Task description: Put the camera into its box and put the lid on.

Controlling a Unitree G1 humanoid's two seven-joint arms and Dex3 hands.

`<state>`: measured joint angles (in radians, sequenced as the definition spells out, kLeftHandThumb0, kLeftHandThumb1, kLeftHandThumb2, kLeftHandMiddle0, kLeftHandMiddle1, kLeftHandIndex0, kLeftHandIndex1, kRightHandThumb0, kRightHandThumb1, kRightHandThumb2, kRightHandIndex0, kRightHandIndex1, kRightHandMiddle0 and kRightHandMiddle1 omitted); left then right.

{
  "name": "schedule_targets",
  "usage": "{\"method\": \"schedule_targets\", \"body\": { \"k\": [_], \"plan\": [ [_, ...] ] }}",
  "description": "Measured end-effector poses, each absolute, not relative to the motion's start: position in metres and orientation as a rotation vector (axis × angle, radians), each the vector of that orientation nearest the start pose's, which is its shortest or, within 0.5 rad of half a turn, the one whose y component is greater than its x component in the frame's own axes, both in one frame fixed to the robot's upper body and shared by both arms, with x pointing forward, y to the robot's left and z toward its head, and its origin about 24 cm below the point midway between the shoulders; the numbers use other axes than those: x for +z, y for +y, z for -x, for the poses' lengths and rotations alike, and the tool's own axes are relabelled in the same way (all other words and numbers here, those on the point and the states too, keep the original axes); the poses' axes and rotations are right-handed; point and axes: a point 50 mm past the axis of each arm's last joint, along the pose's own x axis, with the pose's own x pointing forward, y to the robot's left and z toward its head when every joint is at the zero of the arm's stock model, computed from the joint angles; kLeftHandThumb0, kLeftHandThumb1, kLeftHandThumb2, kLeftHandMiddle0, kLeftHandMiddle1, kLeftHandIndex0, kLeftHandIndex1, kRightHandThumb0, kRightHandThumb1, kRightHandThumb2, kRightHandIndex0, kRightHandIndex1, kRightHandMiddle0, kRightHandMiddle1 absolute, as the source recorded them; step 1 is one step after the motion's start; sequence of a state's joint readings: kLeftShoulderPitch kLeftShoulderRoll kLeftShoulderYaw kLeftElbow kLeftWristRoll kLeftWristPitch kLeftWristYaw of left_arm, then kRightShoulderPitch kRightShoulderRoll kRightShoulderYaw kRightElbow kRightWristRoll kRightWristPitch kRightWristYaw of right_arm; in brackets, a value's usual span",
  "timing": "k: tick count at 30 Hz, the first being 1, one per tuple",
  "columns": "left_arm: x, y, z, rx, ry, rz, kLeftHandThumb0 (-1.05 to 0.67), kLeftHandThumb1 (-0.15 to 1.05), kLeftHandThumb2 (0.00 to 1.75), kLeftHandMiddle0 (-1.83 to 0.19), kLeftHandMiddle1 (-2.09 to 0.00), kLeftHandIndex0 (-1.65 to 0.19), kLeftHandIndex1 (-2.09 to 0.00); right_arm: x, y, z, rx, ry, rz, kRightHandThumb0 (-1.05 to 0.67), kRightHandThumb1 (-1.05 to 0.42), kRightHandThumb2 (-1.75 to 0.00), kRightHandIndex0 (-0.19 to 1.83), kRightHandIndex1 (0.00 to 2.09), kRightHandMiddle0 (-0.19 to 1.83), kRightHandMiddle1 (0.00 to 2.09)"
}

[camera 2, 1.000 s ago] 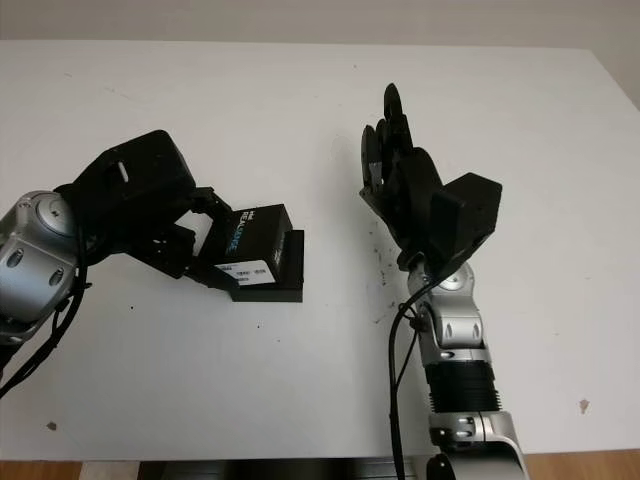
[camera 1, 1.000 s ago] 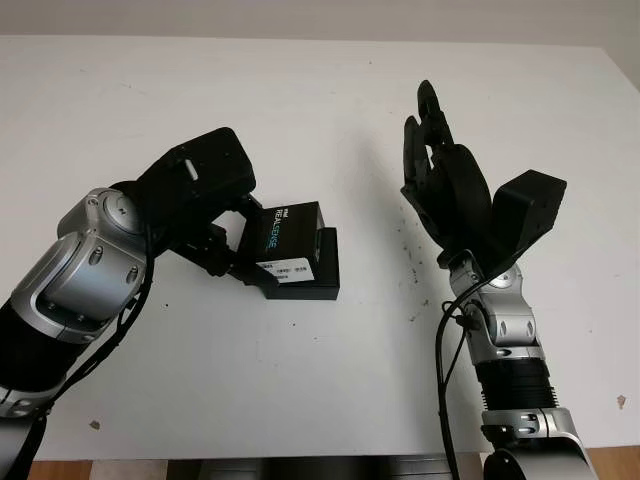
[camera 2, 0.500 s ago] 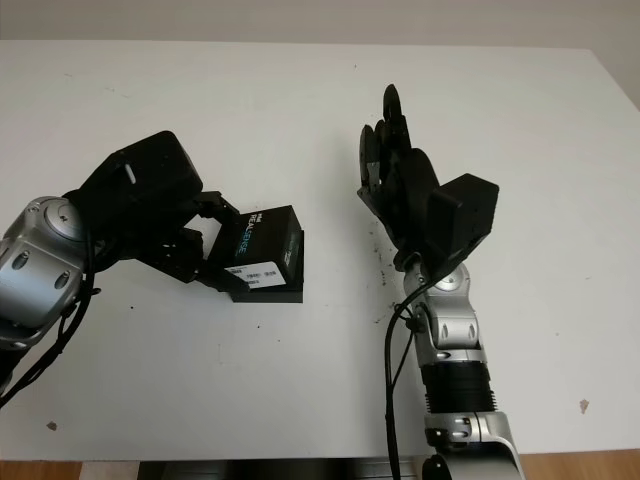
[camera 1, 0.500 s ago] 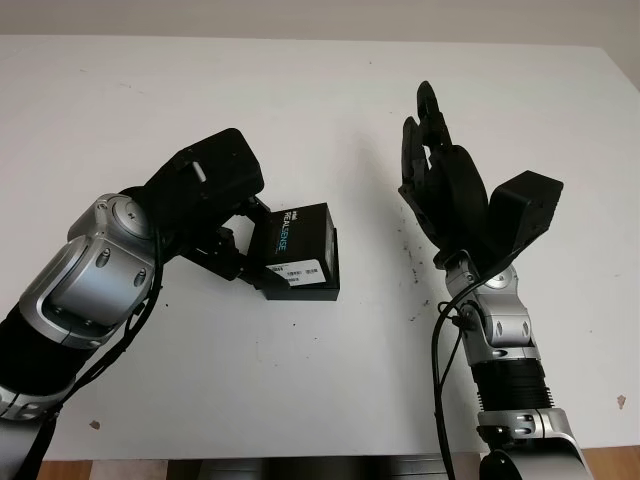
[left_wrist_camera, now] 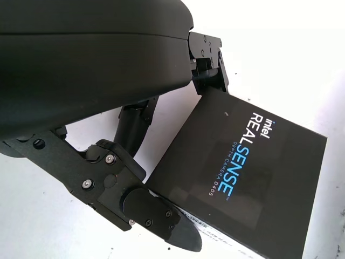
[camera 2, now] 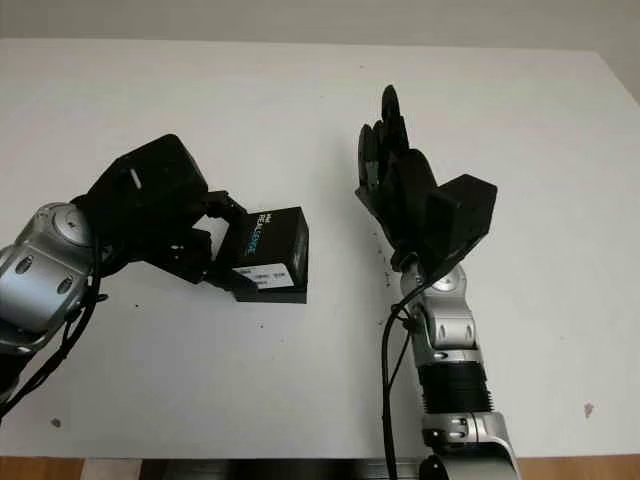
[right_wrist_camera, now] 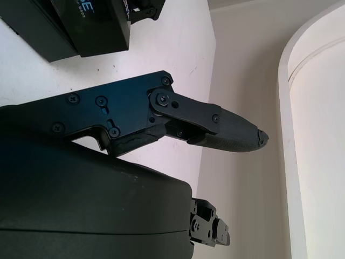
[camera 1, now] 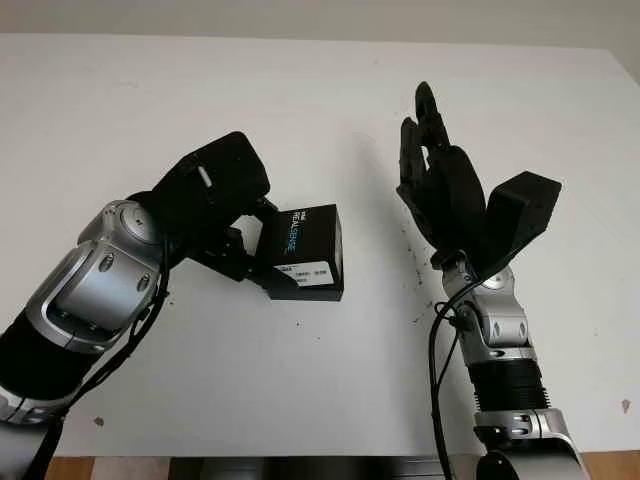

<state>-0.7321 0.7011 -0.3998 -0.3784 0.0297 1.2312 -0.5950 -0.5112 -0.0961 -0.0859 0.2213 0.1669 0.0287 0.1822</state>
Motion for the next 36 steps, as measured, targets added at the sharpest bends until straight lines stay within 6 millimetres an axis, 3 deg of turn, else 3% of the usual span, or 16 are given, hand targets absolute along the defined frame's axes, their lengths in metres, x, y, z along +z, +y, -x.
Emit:
{"method": "schedule_targets", "body": {
  "k": [1, 2, 3, 4, 6, 8, 13, 36],
  "plan": [
    [0.189, 0.15, -0.299, -0.496, 0.449, -0.782, -0.53, 1.05, 0.29, 0.12, -1.47, 0.16, -1.75, 0.137, -0.142, -0.34, 0.231, -0.256, -0.067, -0.67, -1.05, -0.68, -0.19, 0.0, -0.19, 0.0],
    [0.188, 0.148, -0.297, -0.508, 0.464, -0.78, -0.54, 1.05, 0.3, 0.12, -1.29, 0.17, -1.54, 0.137, -0.142, -0.34, 0.231, -0.256, -0.067, -0.67, -1.05, -0.68, -0.19, 0.0, -0.19, 0.0],
    [0.191, 0.146, -0.296, -0.506, 0.48, -0.776, -0.54, 1.05, 0.32, 0.15, -0.99, 0.18, -1.05, 0.137, -0.142, -0.34, 0.231, -0.256, -0.068, -0.67, -1.05, -0.68, -0.19, 0.0, -0.19, 0.0],
    [0.194, 0.145, -0.294, -0.505, 0.497, -0.773, -0.54, 1.05, 0.33, 0.17, -0.87, 0.19, -0.57, 0.137, -0.142, -0.34, 0.231, -0.256, -0.07, -0.67, -1.05, -0.68, -0.19, 0.0, -0.19, 0.0],
    [0.197, 0.141, -0.29, -0.512, 0.524, -0.765, -0.55, 1.05, 0.34, 0.19, -0.69, 0.19, -0.19, 0.137, -0.142, -0.34, 0.232, -0.256, -0.075, -0.66, -1.05, -0.68, -0.19, 0.0, -0.19, 0.0],
    [0.198, 0.139, -0.288, -0.533, 0.532, -0.76, -0.6, 1.05, 0.37, 0.19, -0.22, 0.19, -0.04, 0.137, -0.142, -0.34, 0.233, -0.256, -0.075, -0.67, -1.05, -0.68, -0.19, 0.0, -0.19, 0.0],
    [0.201, 0.138, -0.282, -0.588, 0.501, -0.807, -0.64, 1.05, 0.4, 0.19, -0.01, 0.19, 0.0, 0.137, -0.142, -0.34, 0.231, -0.255, -0.074, -0.67, -1.05, -0.67, -0.19, 0.0, -0.19, 0.0],
    [0.21, 0.131, -0.274, -0.678, 0.492, -0.94, -0.57, 1.05, 0.28, 0.19, 0.0, 0.19, 0.0, 0.136, -0.142, -0.341, 0.237, -0.252, -0.065, -0.66, -1.05, -0.67, -0.19, 0.0, -0.19, 0.0]
  ]
}}
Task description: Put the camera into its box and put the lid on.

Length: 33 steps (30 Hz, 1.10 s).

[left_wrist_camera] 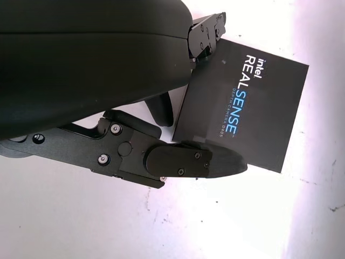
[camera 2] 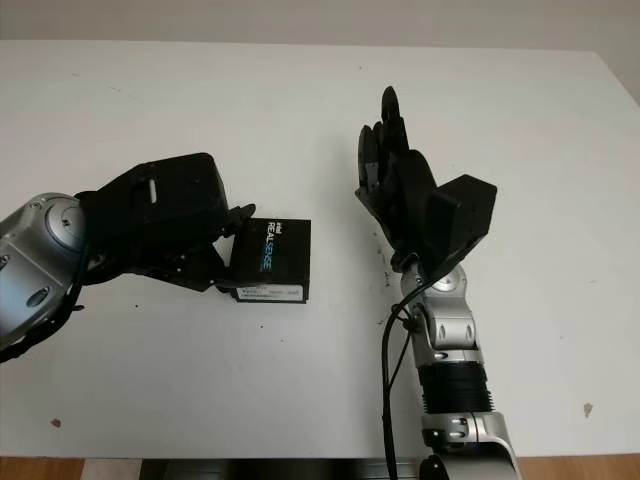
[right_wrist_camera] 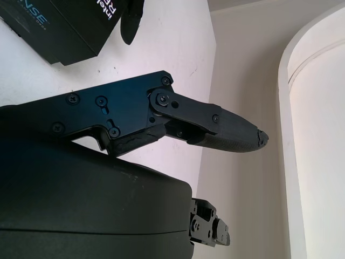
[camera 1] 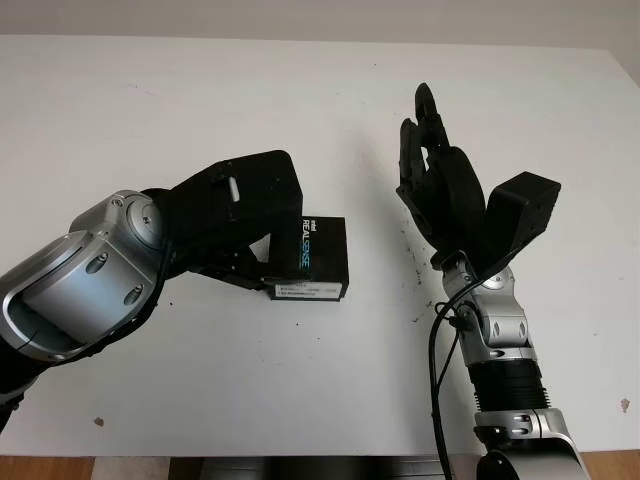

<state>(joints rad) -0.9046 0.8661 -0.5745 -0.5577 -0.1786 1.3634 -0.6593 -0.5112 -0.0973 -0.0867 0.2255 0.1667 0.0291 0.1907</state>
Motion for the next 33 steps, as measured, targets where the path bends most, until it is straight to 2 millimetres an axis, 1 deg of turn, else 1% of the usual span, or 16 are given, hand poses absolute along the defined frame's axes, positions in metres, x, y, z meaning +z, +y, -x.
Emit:
{"method": "schedule_targets", "body": {
  "k": [7, 13, 17, 21, 24, 27, 30, 33],
  "plan": [
    [0.21, 0.132, -0.274, -0.684, 0.497, -0.938, -0.58, 1.05, 0.29, 0.17, -0.02, 0.19, 0.0, 0.136, -0.142, -0.341, 0.24, -0.252, -0.067, -0.67, -1.05, -0.66, -0.19, 0.0, -0.19, 0.0],
    [0.211, 0.137, -0.274, -0.686, 0.505, -0.946, -0.59, 1.05, 0.31, 0.15, -0.04, 0.19, 0.0, 0.136, -0.142, -0.341, 0.244, -0.251, -0.069, -0.67, -1.05, -0.66, -0.19, 0.0, -0.19, 0.0],
    [0.211, 0.144, -0.273, -0.67, 0.542, -0.942, -0.6, 1.05, 0.36, 0.19, -0.02, 0.19, 0.0, 0.136, -0.142, -0.341, 0.257, -0.251, -0.065, -0.66, -1.05, -0.67, -0.19, 0.0, -0.19, 0.0],
    [0.211, 0.152, -0.275, -0.655, 0.568, -0.927, -0.6, 1.05, 0.45, 0.19, 0.0, 0.19, 0.0, 0.135, -0.144, -0.341, 0.26, -0.248, -0.058, -0.67, -1.05, -0.67, -0.19, 0.0, -0.19, 0.0],
    [0.21, 0.164, -0.28, -0.615, 0.59, -0.875, -0.63, 1.05, 0.47, 0.19, 0.0, 0.19, 0.0, 0.134, -0.145, -0.342, 0.258, -0.24, -0.057, -0.66, -1.05, -0.67, -0.19, 0.0, -0.19, 0.0],
    [0.21, 0.186, -0.29, -0.515, 0.604, -0.83, -0.71, 1.05, 0.52, 0.19, 0.0, 0.19, 0.0, 0.133, -0.146, -0.342, 0.266, -0.237, -0.052, -0.65, -1.05, -0.67, -0.19, 0.0, -0.19, 0.0],
    [0.211, 0.21, -0.297, -0.407, 0.607, -0.819, -0.73, 1.05, 0.59, 0.19, 0.0, 0.19, 0.0, 0.133, -0.148, -0.342, 0.269, -0.235, -0.045, -0.65, -1.05, -0.68, -0.19, 0.0, -0.19, 0.0],
    [0.21, 0.226, -0.3, -0.336, 0.606, -0.81, -0.73, 1.05, 0.61, 0.19, 0.0, 0.19, 0.0, 0.132, -0.149, -0.342, 0.275, -0.231, -0.041, -0.65, -1.05, -0.68, -0.19, 0.0, -0.19, 0.0]
  ]
}}
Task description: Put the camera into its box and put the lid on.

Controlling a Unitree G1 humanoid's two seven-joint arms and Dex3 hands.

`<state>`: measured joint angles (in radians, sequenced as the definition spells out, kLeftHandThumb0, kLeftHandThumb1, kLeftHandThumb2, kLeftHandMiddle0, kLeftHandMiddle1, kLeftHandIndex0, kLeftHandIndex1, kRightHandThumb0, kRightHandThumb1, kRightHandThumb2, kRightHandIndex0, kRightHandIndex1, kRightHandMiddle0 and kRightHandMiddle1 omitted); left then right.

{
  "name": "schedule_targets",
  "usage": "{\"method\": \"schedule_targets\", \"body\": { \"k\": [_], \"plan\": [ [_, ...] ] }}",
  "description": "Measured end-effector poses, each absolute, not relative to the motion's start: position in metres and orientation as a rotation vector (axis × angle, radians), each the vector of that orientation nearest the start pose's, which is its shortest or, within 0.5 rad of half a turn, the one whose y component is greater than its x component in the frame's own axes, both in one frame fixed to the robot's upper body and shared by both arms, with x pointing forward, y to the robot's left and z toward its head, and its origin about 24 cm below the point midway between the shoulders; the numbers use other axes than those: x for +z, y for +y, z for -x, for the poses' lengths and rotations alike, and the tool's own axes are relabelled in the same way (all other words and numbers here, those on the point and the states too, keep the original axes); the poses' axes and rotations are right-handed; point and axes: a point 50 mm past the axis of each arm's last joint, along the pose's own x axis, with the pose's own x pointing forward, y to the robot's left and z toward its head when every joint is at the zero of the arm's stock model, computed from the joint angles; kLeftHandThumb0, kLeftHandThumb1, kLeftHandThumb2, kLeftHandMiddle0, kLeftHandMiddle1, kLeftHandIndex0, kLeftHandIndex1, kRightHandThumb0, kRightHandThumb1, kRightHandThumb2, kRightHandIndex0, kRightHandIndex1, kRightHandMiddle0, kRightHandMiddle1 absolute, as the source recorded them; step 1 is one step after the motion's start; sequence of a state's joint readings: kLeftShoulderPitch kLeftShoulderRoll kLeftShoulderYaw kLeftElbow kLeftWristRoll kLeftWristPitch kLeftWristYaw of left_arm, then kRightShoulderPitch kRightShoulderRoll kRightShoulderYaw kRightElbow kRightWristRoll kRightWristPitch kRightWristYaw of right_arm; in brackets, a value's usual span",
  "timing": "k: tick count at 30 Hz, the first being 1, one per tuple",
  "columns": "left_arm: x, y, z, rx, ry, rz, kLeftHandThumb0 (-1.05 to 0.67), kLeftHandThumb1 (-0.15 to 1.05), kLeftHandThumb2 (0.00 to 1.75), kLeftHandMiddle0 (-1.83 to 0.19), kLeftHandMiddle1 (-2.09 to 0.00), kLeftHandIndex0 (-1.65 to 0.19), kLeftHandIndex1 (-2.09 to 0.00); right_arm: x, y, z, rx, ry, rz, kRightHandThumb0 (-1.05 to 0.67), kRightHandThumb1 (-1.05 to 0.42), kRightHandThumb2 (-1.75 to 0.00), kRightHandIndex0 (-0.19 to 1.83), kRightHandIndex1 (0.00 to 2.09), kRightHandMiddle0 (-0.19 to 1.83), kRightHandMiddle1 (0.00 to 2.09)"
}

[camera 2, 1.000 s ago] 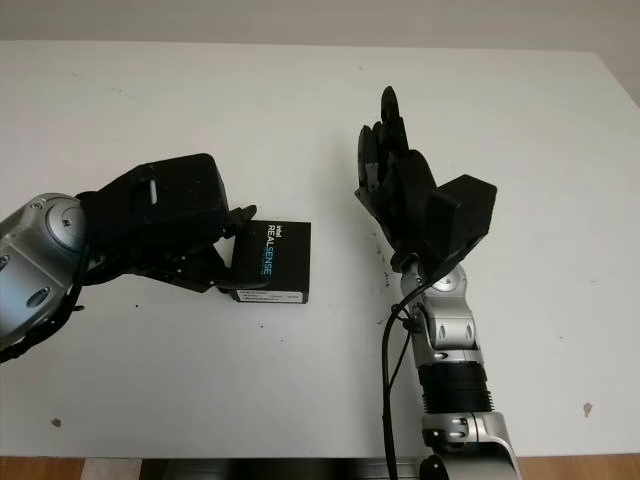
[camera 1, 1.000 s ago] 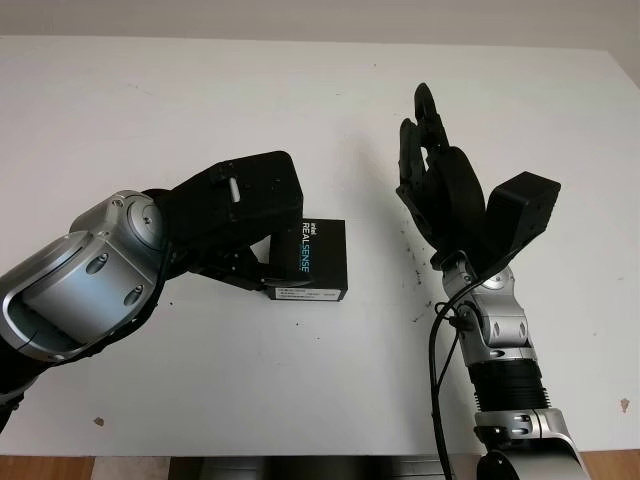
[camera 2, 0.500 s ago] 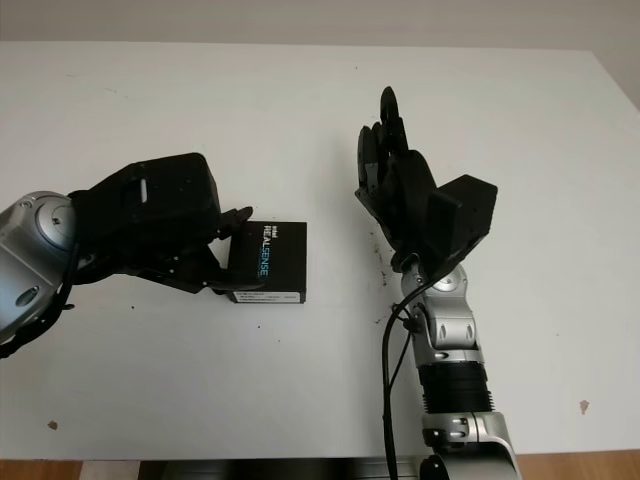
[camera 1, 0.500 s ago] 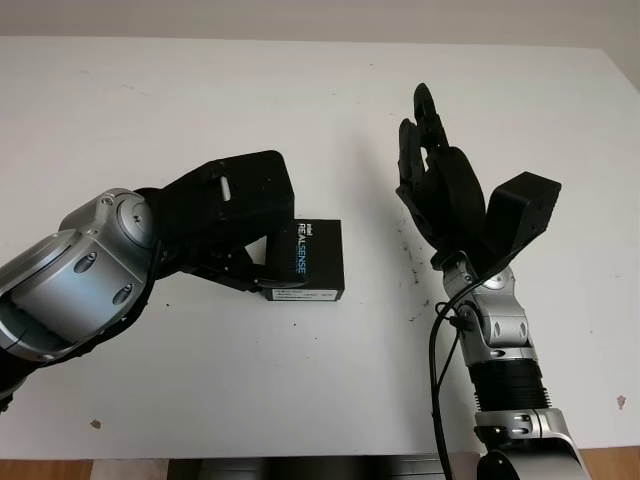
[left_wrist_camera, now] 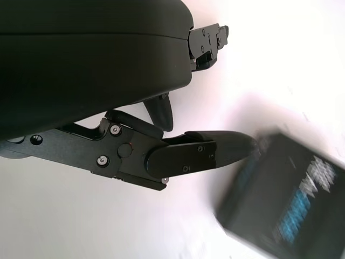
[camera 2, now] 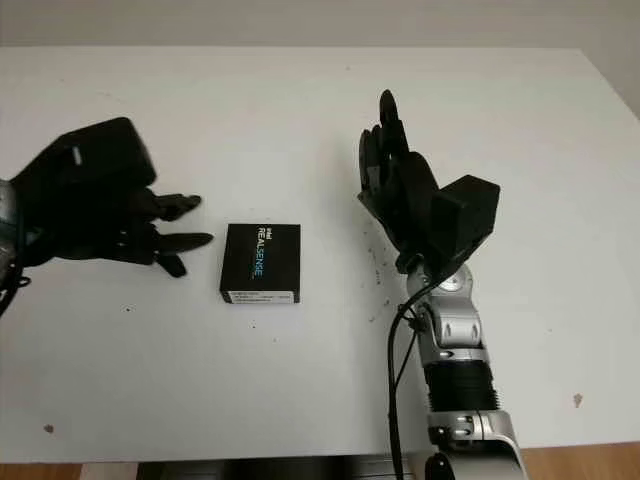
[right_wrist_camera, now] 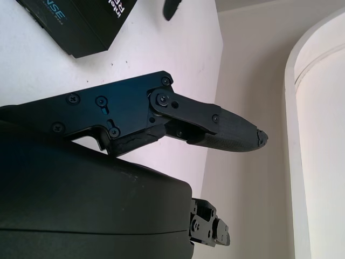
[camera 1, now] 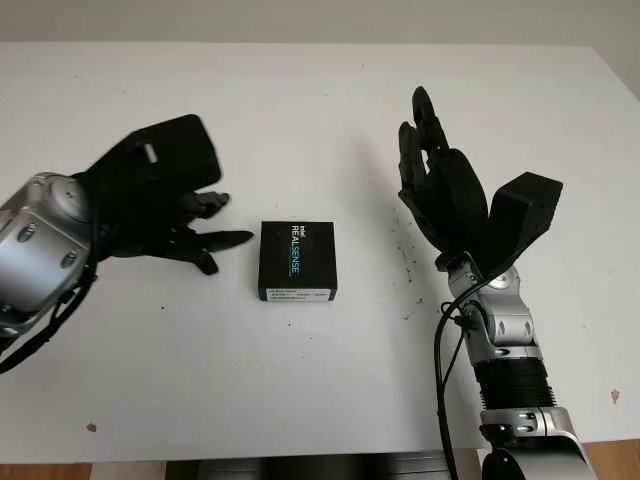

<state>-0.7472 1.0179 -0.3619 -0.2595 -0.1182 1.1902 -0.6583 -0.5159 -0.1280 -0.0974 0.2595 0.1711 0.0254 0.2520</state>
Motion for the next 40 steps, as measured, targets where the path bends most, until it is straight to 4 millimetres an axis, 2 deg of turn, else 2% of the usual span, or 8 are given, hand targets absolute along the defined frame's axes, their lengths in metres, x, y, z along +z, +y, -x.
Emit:
{"method": "schedule_targets", "body": {
  "k": [5, 11, 14, 21, 28, 34, 40],
  "plan": [
    [0.203, 0.246, -0.307, -0.236, 0.574, -0.767, -0.77, 1.05, 0.63, 0.19, 0.0, 0.19, 0.0, 0.134, -0.15, -0.343, 0.285, -0.235, -0.036, -0.65, -1.05, -0.68, -0.19, 0.0, -0.19, 0.0],
    [0.196, 0.257, -0.32, -0.123, 0.412, -0.795, -0.76, 1.05, 0.68, 0.19, 0.0, 0.19, 0.0, 0.134, -0.151, -0.343, 0.287, -0.231, -0.028, -0.63, -1.05, -0.69, -0.19, 0.0, -0.19, 0.0],
    [0.192, 0.258, -0.324, -0.081, 0.289, -0.723, -0.77, 1.05, 0.69, 0.19, 0.0, 0.19, 0.0, 0.134, -0.152, -0.343, 0.287, -0.231, -0.027, -0.63, -1.05, -0.69, -0.19, 0.0, -0.19, 0.0],
    [0.177, 0.24, -0.324, 0.028, -0.159, -0.542, -0.74, 1.05, 0.66, 0.19, 0.0, 0.19, 0.0, 0.134, -0.151, -0.343, 0.297, -0.229, -0.027, -0.63, -1.05, -0.69, -0.19, 0.0, -0.19, 0.0],
    [0.174, 0.222, -0.321, 0.074, -0.452, -0.296, -0.79, 1.05, 0.65, 0.19, 0.0, 0.19, 0.0, 0.132, -0.148, -0.343, 0.288, -0.248, -0.018, -0.68, -1.05, -0.69, -0.19, 0.0, -0.19, 0.0],
    [0.167, 0.204, -0.318, 0.071, -0.558, -0.203, -0.8, 1.05, 0.68, 0.19, 0.0, 0.19, 0.0, 0.124, -0.144, -0.344, 0.28, -0.222, -0.038, -0.7, -1.05, -0.69, -0.19, 0.0, -0.19, 0.0],
    [0.156, 0.194, -0.319, 0.049, -0.557, -0.129, -0.79, 1.05, 0.67, 0.19, 0.0, 0.19, 0.0, 0.119, -0.144, -0.345, 0.274, -0.208, -0.041, -0.68, -1.05, -0.7, -0.19, 0.0, -0.19, 0.0]
  ]
}}
